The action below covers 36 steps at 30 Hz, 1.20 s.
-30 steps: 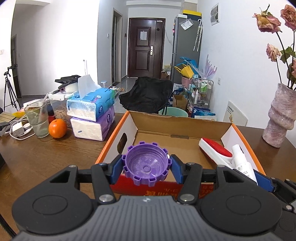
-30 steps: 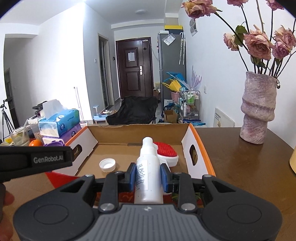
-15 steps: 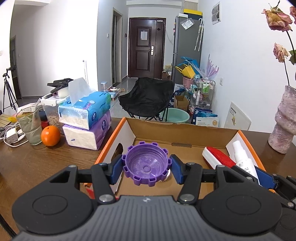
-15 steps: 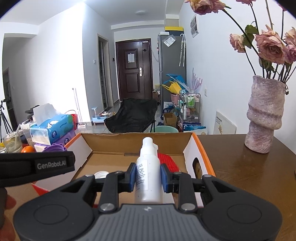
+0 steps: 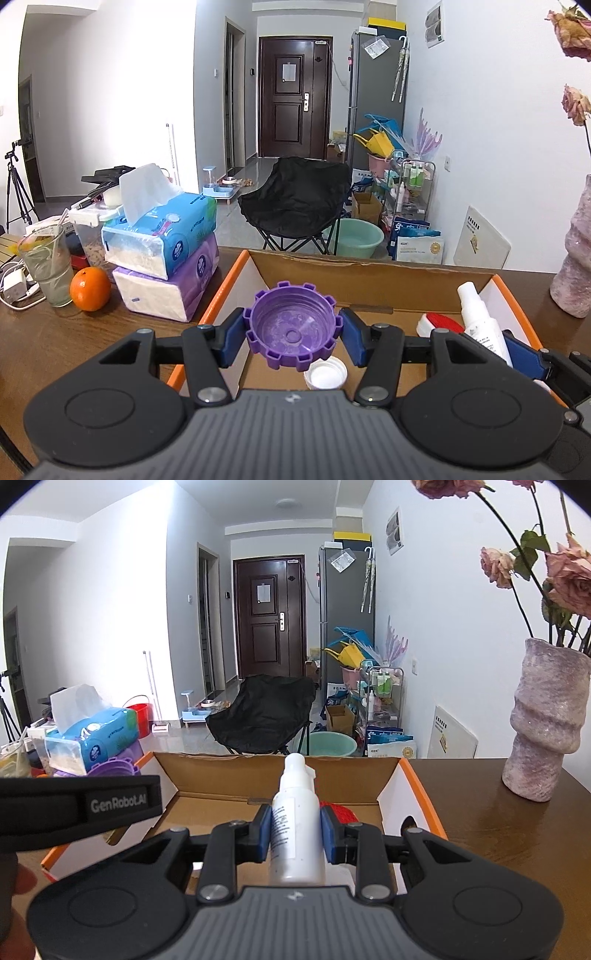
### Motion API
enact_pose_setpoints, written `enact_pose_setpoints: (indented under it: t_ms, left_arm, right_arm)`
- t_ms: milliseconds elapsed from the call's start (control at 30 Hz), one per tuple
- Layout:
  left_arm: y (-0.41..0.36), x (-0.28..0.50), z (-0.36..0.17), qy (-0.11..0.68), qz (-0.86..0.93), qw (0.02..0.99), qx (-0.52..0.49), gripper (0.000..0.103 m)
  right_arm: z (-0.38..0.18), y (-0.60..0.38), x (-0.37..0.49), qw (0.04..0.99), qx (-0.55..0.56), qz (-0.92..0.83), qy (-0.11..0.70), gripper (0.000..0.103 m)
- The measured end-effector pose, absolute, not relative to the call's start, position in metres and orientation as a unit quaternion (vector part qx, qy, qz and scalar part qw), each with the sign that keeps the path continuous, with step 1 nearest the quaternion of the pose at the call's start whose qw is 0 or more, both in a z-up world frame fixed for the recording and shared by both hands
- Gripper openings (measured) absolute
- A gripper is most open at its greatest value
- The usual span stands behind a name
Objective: Organize rigid objects
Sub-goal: 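Lower both tools with their items into the cardboard box, then open left tool to drop the purple cap while right tool releases the spray bottle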
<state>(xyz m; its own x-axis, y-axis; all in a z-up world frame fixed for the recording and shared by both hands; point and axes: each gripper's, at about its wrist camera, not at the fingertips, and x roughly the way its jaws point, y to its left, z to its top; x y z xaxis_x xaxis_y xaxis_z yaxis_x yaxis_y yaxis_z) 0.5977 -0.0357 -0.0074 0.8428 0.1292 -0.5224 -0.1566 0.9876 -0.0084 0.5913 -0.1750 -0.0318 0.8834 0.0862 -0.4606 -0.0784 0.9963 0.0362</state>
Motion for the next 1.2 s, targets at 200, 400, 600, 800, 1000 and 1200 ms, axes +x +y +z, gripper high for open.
enact_pose_setpoints:
  t_ms: [200,400,600,800,1000,1200]
  left_arm:
    - [-0.033,0.611,-0.011,0.273,0.078,0.959,-0.022,0.056]
    - [-0.033,0.621,-0.014,0.276,0.08,0.958,-0.018,0.056]
    - [-0.035,0.629,-0.02,0.284,0.08,0.955,-0.014,0.056]
    - [-0.034,0.634,-0.024,0.291,0.079,0.953,-0.012,0.056]
    - [-0.032,0.635,-0.024,0.298,0.076,0.952,-0.013,0.064]
    - [-0.027,0.633,-0.019,0.288,0.087,0.954,-0.017,0.095]
  right_arm:
    - [-0.033,-0.172,0.604,0.97,0.006,0.037,0.242,0.027]
    - [-0.036,-0.169,0.615,0.967,0.004,0.029,0.254,0.027]
    - [-0.038,-0.167,0.624,0.965,0.004,0.028,0.262,0.027]
    - [-0.039,-0.169,0.626,0.963,0.004,0.025,0.268,0.027]
    - [-0.04,-0.171,0.632,0.958,0.006,0.021,0.287,0.027]
    - [-0.035,-0.177,0.625,0.961,0.009,0.0,0.276,0.075]
